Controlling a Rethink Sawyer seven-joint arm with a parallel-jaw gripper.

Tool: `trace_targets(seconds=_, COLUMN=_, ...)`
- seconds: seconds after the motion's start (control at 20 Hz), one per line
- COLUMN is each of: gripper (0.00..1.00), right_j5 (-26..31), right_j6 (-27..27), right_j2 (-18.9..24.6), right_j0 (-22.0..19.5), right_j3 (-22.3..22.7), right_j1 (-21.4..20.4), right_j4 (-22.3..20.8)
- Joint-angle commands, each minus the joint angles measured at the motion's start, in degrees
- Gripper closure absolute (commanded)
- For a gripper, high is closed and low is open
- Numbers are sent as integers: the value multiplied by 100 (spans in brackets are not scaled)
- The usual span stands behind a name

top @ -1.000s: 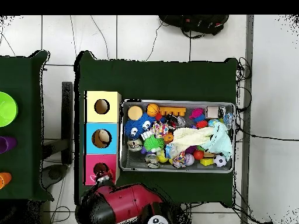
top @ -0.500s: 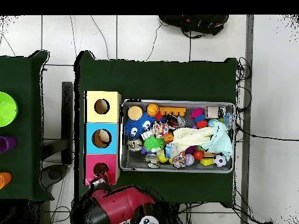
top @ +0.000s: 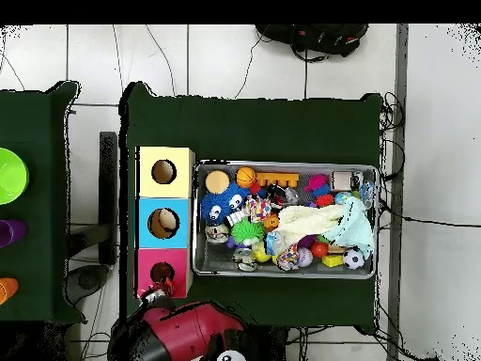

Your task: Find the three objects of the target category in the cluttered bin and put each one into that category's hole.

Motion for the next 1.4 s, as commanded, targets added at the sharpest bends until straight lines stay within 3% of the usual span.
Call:
trace_targets(seconds=0.05, gripper=100, right_j5=-98, right_j6=-125, right_j2=38, right_j0=16, right_j3=-334, right_j1=474, right_j4=-107)
trace_targets(seconds=0.65, gripper=100, right_j5=490, right_j6=-482, right_j2=467, right_j0=-633, right_j3=-721, right_j1=534, right_j4=81)
trace_targets(seconds=1.4, gripper=100, right_j5=819, right_j6=-221, right_j2=258, right_j0=-187, right_j3=-1284, right_j1=799, right_j4=126)
